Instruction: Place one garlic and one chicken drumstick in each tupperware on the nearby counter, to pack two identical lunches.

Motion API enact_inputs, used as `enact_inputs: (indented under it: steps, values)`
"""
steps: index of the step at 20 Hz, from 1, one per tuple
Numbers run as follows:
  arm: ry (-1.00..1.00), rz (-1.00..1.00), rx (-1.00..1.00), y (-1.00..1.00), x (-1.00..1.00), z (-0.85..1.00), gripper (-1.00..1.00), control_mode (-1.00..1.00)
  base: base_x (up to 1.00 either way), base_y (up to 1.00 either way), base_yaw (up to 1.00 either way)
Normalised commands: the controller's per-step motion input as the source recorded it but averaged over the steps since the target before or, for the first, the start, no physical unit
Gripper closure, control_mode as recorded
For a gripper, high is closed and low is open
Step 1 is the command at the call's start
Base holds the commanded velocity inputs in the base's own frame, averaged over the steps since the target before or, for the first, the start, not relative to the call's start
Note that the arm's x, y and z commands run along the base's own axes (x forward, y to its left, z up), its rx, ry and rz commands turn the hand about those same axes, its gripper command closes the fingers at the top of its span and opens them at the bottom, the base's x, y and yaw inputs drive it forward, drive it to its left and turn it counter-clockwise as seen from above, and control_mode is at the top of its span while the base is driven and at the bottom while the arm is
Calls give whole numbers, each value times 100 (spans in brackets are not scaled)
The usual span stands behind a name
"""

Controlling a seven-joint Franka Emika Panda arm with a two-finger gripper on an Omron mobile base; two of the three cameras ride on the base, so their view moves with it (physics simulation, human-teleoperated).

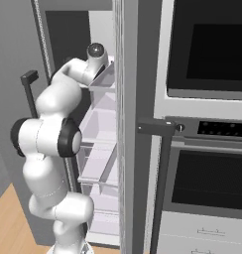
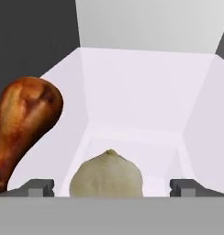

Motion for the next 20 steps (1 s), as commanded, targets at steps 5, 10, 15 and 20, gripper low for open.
enact_inputs:
  steps: [5, 10, 15, 20]
  values:
    - [5, 0, -4, 0, 23, -18, -100, -100, 0, 0, 0]
    - [5, 0, -5, 4, 27, -24, 100, -100, 0, 0, 0]
    - [5, 0, -5, 6, 18, -28, 100, -100, 0, 0, 0]
    - [1, 0, -6, 1, -36, -27, 100, -100, 0, 0, 0]
